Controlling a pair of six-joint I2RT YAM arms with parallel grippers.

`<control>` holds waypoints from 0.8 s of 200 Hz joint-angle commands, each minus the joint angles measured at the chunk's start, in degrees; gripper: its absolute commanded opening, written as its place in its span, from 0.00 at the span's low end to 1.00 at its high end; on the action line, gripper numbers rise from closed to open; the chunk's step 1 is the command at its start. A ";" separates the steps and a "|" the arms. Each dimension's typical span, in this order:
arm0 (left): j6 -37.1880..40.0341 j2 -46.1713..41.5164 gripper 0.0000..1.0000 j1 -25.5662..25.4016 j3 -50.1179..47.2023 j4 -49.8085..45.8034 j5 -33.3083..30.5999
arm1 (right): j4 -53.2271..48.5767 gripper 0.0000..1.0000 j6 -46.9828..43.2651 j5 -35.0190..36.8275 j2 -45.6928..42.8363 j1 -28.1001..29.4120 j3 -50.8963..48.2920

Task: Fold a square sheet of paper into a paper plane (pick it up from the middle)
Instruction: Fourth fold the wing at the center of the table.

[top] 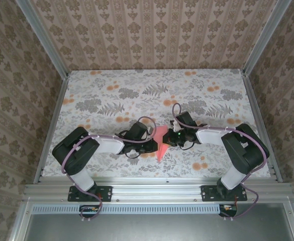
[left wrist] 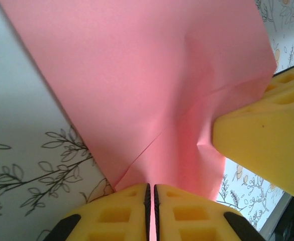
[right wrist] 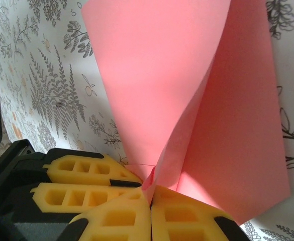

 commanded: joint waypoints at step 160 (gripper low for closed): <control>5.49 -6.12 0.13 3.39 2.93 -7.64 1.46 | -9.68 0.07 -5.13 4.52 -2.05 1.34 2.46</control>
